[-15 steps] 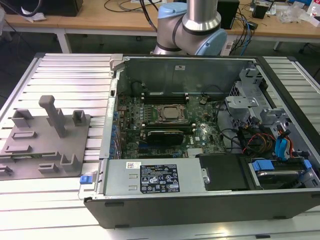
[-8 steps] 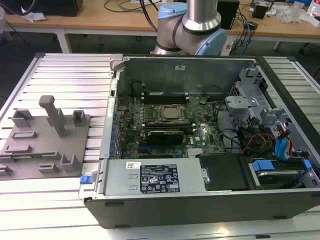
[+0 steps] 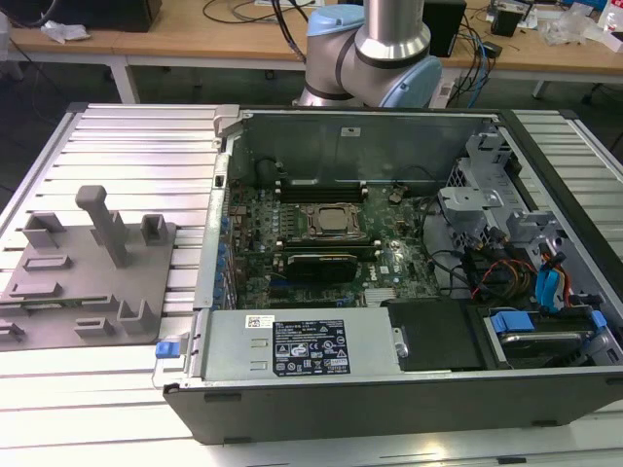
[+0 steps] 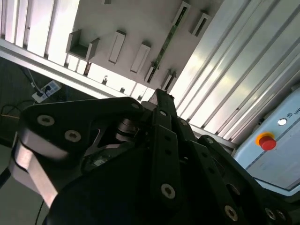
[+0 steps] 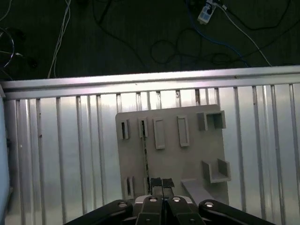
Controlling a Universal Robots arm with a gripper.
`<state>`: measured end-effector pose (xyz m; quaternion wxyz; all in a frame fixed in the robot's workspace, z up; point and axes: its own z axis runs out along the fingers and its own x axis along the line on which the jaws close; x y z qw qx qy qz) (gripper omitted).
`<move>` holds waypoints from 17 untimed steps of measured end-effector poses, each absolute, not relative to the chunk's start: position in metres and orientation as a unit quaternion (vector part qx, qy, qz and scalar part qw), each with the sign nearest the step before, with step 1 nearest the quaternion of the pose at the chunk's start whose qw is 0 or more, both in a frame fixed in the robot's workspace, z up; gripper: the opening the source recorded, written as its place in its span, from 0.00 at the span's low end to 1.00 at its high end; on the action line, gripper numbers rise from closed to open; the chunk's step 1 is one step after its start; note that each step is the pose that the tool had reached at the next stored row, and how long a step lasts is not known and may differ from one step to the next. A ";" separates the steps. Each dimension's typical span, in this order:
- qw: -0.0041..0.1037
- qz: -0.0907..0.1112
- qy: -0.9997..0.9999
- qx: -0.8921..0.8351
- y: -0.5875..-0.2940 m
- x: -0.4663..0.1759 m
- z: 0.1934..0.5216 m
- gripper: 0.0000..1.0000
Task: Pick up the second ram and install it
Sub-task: 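Pick up the second ram and move it above second insertion slot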
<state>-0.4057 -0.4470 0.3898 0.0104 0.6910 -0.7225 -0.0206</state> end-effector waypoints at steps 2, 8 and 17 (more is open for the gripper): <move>0.011 -0.020 -0.714 0.699 -0.447 -0.406 0.390 0.11; 0.011 -0.020 -0.713 0.700 -0.447 -0.406 0.390 0.11; 0.011 -0.020 -0.713 0.700 -0.447 -0.406 0.388 0.30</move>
